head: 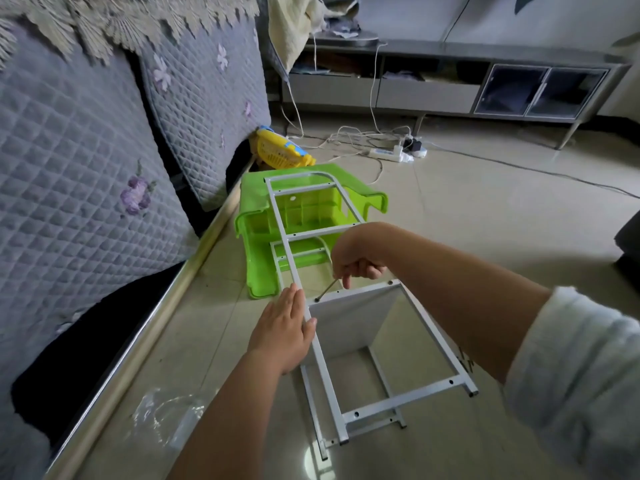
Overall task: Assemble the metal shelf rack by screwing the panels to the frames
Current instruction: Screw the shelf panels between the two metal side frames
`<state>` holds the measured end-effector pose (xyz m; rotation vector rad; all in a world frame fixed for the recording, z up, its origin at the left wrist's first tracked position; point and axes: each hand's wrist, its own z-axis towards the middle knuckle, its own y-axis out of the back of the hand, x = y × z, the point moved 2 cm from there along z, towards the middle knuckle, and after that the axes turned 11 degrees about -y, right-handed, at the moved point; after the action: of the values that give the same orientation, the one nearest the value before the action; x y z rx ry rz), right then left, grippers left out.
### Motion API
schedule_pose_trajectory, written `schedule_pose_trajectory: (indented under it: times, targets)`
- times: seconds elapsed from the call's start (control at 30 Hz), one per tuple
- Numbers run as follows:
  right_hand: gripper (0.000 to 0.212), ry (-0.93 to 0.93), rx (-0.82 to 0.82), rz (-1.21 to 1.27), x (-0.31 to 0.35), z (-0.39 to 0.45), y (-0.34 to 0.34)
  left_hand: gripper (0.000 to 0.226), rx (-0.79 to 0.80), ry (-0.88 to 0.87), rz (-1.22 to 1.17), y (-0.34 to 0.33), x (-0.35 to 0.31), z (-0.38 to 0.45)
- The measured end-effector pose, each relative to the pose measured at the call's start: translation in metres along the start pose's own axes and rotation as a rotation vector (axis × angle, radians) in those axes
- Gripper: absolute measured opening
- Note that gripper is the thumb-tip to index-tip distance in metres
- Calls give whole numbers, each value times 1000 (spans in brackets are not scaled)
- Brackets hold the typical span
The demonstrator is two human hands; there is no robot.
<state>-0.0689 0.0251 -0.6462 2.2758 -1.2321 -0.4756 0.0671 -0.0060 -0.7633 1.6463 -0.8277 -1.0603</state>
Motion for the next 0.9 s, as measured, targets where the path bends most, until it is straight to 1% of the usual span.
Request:
schedule_pose_trajectory:
  times: [0.07,0.1,0.13,0.17,0.23,0.3,0.37,0.43,0.47,0.5,0.57,0.67,0.7,0.73,0.77,0.8,0.83,0.9]
  targets:
    - [29,135,-226,-266,6,-13,-4,60,11,3,2,1,-1,0]
    - [24,207,-348,-384,10,-18,-7,60,20,4,-1,1,-1,-1]
    - [19,257,-472,-466,13,-23,-10,61,28,8,-8,1,-2,-2]
    - [21,286,-590,-546,16,-30,-12,61,32,12,-15,1,-2,-3]
    - [23,372,-727,-747,23,-39,-19,61,31,17,-18,1,-2,-2]
    - [11,432,-778,-904,29,-42,-22,61,16,19,0,0,-1,-1]
    - [18,457,-783,-1037,32,-43,-22,61,0,26,10,-2,0,-1]
    - [12,487,-758,-1031,33,-40,-20,60,-15,36,12,-5,0,-1]
    - [18,459,-724,-982,33,-35,-16,60,-27,38,12,-7,1,-1]
    - [23,425,-675,-895,34,-32,-14,59,-43,39,4,-7,1,0]
    - [26,299,-488,-709,34,-17,-5,59,-67,36,-23,-9,2,0]
    - [29,36,-118,-242,18,5,6,60,-59,13,-58,-12,2,-2]
    - [31,-21,-35,-111,10,11,6,60,-52,8,-66,-13,1,-4]
    - [32,-39,11,-33,4,15,4,60,-48,2,-73,-14,1,-5]
    - [34,-46,27,22,-1,16,3,60,-44,-1,-83,-14,0,-5]
    - [35,-38,10,35,-3,15,2,60,-41,-1,-87,-14,0,-6]
    - [36,13,-59,-28,-3,12,1,60,-38,4,-83,-13,0,-5]
    - [40,201,-287,-307,3,0,-2,60,-28,12,-64,-10,1,-4]
